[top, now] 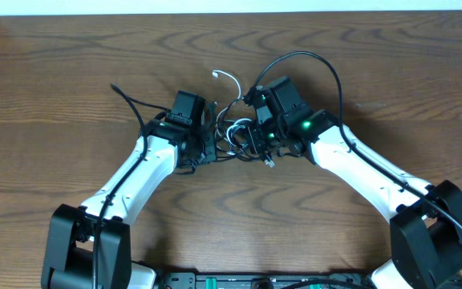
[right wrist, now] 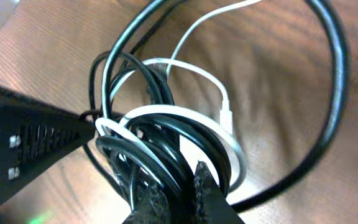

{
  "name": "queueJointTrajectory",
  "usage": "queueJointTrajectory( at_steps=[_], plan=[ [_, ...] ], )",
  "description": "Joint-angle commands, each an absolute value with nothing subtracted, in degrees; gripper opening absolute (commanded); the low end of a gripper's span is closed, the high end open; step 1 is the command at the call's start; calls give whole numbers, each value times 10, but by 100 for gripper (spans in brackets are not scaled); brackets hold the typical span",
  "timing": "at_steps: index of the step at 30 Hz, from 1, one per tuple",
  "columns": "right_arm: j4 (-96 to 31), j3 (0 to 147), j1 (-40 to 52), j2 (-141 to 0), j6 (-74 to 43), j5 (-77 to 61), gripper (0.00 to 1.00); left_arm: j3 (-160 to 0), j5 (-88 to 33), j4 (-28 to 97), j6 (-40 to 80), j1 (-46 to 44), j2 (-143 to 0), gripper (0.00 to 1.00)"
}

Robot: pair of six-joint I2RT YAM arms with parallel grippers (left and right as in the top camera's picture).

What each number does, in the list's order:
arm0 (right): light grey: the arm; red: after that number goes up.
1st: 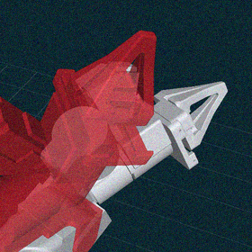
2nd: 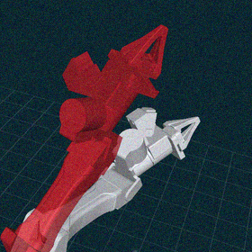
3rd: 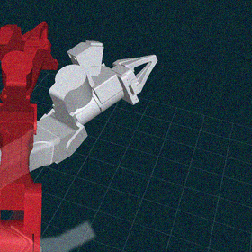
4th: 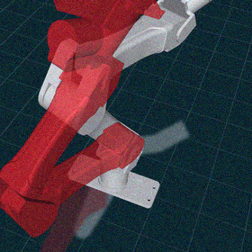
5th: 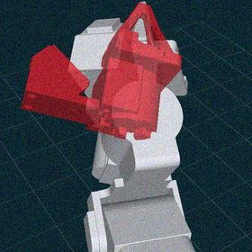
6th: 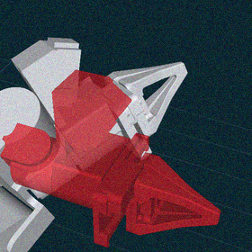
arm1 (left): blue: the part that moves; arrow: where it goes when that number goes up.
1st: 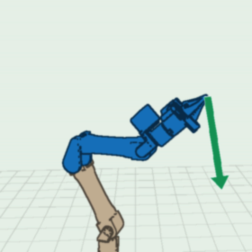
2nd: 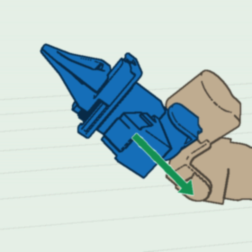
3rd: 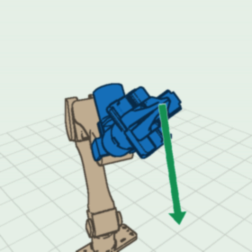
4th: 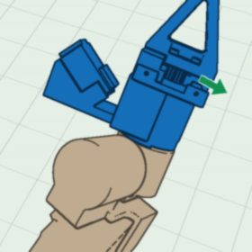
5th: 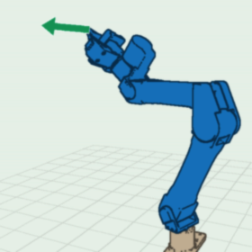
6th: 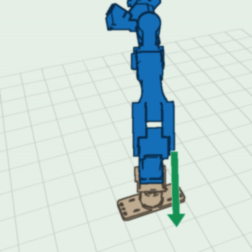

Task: Untangle cables

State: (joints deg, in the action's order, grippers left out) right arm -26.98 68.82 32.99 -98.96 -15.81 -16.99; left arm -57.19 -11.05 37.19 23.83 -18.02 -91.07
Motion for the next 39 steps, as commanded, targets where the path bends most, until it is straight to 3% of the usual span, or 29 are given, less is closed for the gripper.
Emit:
queueJointTrajectory(
  at_steps=[1,7,9,12,15,19,24,29,39],
  plan=[
    [-288,693,273,-969,-227,-64,1,-555,-23,450,295,-148,-915,8],
    [-333,693,261,-969,-312,-47,1,-555,-23,488,303,-148,-915,8],
    [-325,693,261,-969,-310,-77,14,-555,-25,474,303,-149,-915,7],
    [-310,693,267,-969,-265,-111,20,-555,-43,451,292,-149,-915,7],
    [-306,693,274,-969,-265,-111,40,-555,-49,440,292,-149,-915,7],
    [-303,693,276,-969,-260,-112,38,-555,-50,438,289,-149,-915,7],
    [-276,693,300,-978,-141,-209,47,-555,-56,435,281,-149,-915,8],
    [-260,693,345,-1011,-61,-213,53,-555,-56,430,279,-150,-915,7],
    [-185,693,396,-1103,-57,-214,50,-555,-60,427,266,-150,-915,7]
  ],
)
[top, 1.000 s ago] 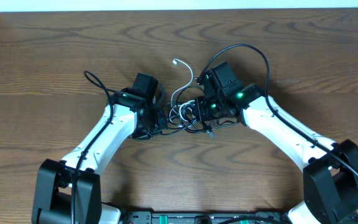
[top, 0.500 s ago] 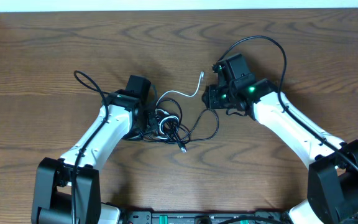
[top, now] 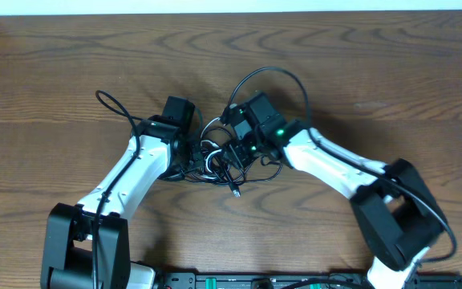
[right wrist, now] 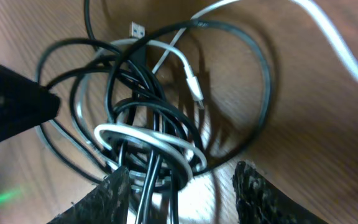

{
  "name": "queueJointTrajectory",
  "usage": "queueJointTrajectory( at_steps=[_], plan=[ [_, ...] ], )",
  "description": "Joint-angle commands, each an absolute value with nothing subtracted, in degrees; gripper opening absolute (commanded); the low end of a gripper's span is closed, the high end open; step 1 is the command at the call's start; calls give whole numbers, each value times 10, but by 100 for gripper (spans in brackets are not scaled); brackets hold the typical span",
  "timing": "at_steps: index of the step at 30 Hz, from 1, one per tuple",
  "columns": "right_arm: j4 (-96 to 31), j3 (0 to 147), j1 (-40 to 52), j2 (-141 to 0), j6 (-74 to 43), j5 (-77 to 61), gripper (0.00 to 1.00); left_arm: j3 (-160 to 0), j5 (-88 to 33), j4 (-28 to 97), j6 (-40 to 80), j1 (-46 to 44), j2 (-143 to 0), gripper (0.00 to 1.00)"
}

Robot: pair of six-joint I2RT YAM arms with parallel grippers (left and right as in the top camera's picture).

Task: Untangle cables

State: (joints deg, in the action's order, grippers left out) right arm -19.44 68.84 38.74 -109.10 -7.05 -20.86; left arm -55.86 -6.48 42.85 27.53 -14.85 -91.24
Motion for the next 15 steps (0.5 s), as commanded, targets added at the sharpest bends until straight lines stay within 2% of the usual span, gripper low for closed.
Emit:
queueJointTrajectory(
  at_steps=[1,5,7,8,10,15],
  plan=[
    [-177,693,399,-1108,-57,-214,50,-555,-60,428,266,-150,-915,7],
    [-150,693,406,-1118,-57,-211,50,-555,-60,428,266,-150,-915,7],
    [-145,693,407,-1120,-57,-209,46,-555,-60,428,266,-150,-915,7],
    [-143,693,407,-1120,-57,-209,42,-555,-60,428,266,-150,-915,7],
    [-144,693,407,-1125,-58,-210,28,-555,-60,428,266,-150,-915,7],
    [-159,692,410,-1126,-57,-210,27,-555,-60,428,266,-150,-915,8]
  ],
)
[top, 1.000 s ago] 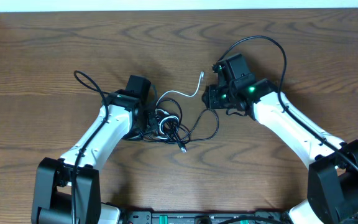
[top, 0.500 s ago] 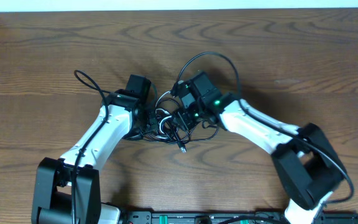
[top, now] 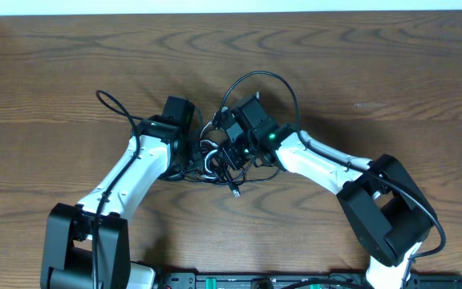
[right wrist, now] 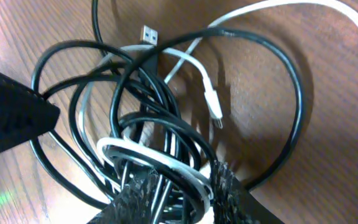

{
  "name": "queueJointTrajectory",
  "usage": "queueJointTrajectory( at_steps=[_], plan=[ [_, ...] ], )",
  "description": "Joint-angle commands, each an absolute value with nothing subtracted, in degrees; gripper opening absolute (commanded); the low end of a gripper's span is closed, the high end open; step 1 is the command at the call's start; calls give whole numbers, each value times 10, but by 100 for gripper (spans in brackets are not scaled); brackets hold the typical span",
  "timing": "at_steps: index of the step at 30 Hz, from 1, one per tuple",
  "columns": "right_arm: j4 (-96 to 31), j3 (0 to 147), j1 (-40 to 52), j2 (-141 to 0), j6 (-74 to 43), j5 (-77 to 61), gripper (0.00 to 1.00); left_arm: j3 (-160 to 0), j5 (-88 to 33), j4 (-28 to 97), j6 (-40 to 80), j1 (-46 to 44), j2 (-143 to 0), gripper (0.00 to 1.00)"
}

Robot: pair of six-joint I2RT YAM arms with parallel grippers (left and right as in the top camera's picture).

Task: Untangle cables

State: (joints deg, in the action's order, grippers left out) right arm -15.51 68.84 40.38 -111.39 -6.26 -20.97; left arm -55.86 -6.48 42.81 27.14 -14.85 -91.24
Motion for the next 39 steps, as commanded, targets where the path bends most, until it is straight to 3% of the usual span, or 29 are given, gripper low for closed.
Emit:
queueJointTrajectory(
  at_steps=[1,8,12,19,26,39],
  plan=[
    [-159,692,411,-1126,-57,-210,27,-555,-60,427,266,-150,-915,7],
    [-170,692,417,-1126,-57,-213,26,-555,-60,428,266,-150,-915,7],
    [-169,692,417,-1126,-57,-195,2,-555,-60,428,266,-150,-915,7],
    [-170,692,408,-1121,-175,-82,1,-555,-58,434,266,-150,-915,7],
    [-237,693,359,-1064,-308,64,1,-555,29,485,267,-149,-915,7],
    [-328,693,265,-967,-379,191,1,-555,38,493,269,-149,-915,7]
  ],
)
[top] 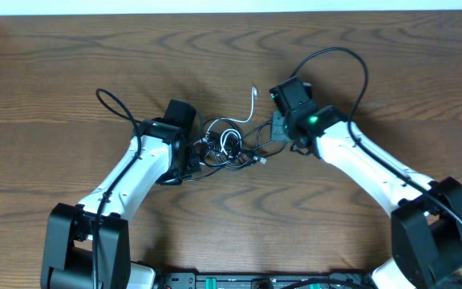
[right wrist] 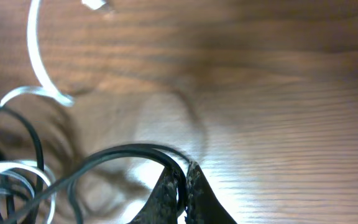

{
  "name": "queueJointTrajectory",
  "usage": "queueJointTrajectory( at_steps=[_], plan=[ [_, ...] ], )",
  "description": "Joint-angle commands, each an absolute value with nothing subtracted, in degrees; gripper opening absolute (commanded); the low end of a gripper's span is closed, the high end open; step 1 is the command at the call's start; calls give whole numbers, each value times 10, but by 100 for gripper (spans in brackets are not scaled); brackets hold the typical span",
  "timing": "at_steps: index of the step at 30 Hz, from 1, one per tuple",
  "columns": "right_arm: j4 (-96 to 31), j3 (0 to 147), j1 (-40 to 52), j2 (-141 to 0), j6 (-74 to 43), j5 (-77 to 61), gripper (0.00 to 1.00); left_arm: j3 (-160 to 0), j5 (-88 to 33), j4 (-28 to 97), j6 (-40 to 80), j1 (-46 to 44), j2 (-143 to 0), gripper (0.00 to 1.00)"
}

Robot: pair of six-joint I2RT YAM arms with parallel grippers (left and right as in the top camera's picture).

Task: Untangle cables

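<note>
A tangle (top: pixel 227 147) of black and white cables lies mid-table. A white cable (top: pixel 247 112) rises out of its back, and the right wrist view shows that white cable (right wrist: pixel 35 62) curving at the upper left. My right gripper (top: pixel 273 131) sits just right of the tangle. In the wrist view this gripper (right wrist: pixel 183 171) is shut on one black cable (right wrist: pixel 123 151), which arcs left toward the bundle. My left gripper (top: pixel 195 152) is against the tangle's left edge; its fingers are hidden under the wrist.
A black cable loop (top: pixel 351 60) arches over the right arm. Another black strand (top: pixel 111 100) curls out beyond the left arm. The wooden table (top: pixel 423 104) ends at a white strip along the back. Both arm bases stand at the front edge.
My right gripper was over the bundle with its fingers round several strands. Now it is to the right of the tangle, shut on a single black cable. The tangle looks looser. The left arm has not moved.
At first both grippers met at the tangle, the right one shut on the bundle. Then the tangle lay further left and nearer, with the right gripper open over it. Its fingers then stood narrower round the strands. Now it holds one black strand off to the right.
</note>
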State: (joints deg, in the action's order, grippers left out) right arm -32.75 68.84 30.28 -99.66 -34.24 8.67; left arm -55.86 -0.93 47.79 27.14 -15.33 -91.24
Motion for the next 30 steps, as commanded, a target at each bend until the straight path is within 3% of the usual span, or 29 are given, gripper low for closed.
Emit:
queueJointTrajectory(
  at_steps=[1,23,27,30],
  plan=[
    [-328,693,257,-959,-379,197,1,-555,39,493,269,-149,-915,7],
    [-406,693,17,-856,-405,256,1,-555,80,502,293,-144,-915,7],
    [-386,693,9,-856,-359,116,1,-555,5,462,249,-140,-915,7],
    [-357,693,18,-856,-285,-50,6,-555,-100,414,194,-142,-915,8]
  ],
)
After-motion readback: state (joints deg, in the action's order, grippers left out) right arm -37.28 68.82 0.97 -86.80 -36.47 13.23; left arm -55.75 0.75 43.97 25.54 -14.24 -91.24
